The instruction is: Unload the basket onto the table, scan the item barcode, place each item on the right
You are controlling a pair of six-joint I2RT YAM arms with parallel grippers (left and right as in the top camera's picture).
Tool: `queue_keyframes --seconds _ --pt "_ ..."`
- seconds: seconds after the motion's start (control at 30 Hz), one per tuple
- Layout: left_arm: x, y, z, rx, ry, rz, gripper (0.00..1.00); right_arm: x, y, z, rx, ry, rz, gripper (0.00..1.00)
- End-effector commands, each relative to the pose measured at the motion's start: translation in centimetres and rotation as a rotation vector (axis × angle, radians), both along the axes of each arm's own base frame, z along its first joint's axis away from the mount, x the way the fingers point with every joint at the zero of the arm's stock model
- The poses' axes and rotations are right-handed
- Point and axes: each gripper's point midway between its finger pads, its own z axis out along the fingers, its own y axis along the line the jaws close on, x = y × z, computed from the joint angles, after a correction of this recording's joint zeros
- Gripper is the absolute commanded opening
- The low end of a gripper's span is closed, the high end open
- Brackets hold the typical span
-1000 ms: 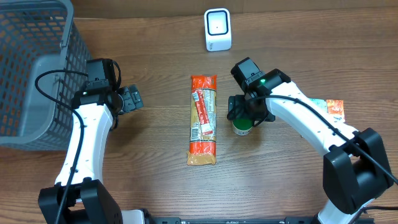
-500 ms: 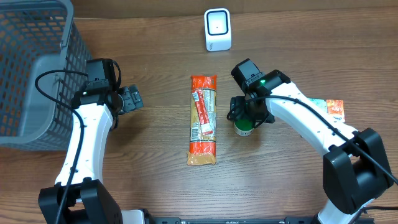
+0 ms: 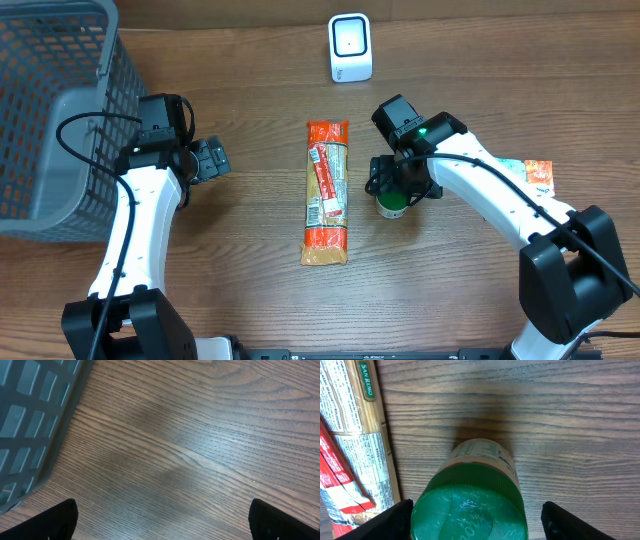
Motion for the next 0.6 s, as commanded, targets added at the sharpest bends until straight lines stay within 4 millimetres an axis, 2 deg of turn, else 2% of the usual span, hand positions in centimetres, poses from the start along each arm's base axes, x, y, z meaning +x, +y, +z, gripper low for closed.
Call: queue_keyframes --seconds 0.0,0.37,0.57 --pt "0.4 0.0 1.1 0.012 -0.027 -0.022 1.00 -0.2 -0.1 0.3 -0.009 -0.010 0.000 0.83" --pt "0.4 0.0 1.1 0.012 -0.027 -0.022 1.00 -1.0 1.1 0.3 -0.016 -0.016 0.043 0.84" --pt "0.4 0.0 1.1 0.012 -0.027 -0.022 1.00 -0.9 1.0 0.3 -0.035 -0.025 0.047 0.82"
